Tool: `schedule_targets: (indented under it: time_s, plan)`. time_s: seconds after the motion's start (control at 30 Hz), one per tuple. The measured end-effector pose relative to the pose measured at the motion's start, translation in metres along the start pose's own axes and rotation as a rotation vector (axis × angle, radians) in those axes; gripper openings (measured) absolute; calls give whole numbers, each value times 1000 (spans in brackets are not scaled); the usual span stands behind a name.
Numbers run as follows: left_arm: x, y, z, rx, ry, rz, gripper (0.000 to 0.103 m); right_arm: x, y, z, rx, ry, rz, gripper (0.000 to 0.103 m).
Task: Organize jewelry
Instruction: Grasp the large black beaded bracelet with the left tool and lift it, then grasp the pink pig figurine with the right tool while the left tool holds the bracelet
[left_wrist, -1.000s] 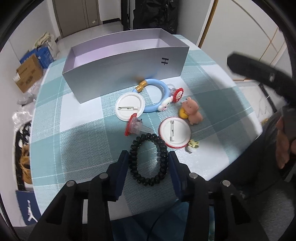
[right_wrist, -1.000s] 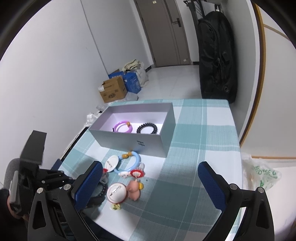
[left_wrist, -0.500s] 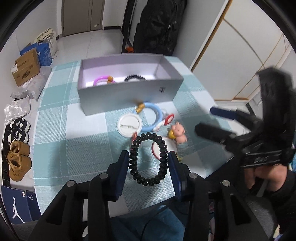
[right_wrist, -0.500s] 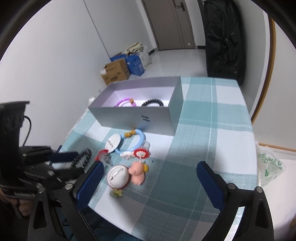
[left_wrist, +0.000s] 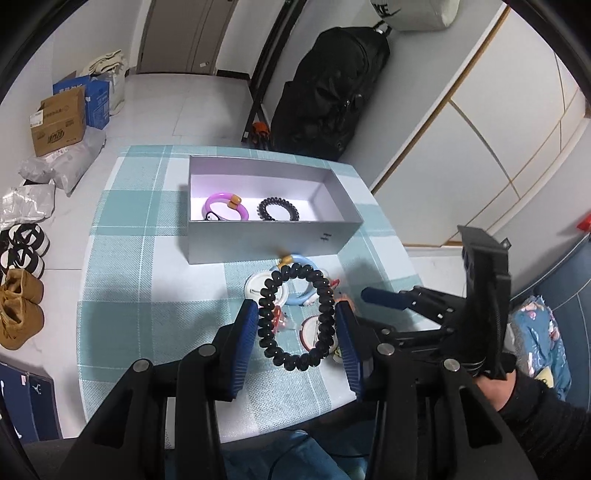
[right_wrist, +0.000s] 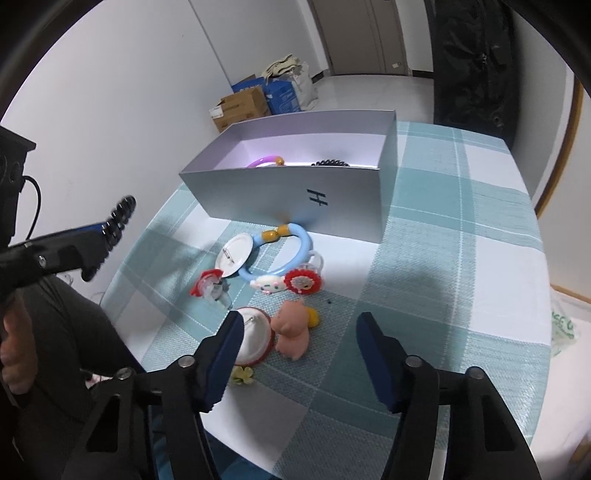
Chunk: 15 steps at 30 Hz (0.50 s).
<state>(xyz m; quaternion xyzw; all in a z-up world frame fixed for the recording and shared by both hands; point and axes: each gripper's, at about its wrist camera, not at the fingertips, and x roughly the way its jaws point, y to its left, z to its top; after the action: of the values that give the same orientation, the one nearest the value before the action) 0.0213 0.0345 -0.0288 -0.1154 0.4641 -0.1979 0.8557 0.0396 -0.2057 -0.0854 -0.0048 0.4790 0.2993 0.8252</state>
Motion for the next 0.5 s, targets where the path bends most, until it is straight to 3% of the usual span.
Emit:
schedule_targets:
  time_s: [0.17,0.23,0.5]
  plan:
    - [-1,5,3,-11,-10,-7,37,4,3,3,-13,4,1,41]
    - [-1,4,4,-7,-16,-2,37,5,4,3,-16,7,4,28]
    - [-4,3,4,0,-24,-5,37,1,0,4,-4,-9,-4,21]
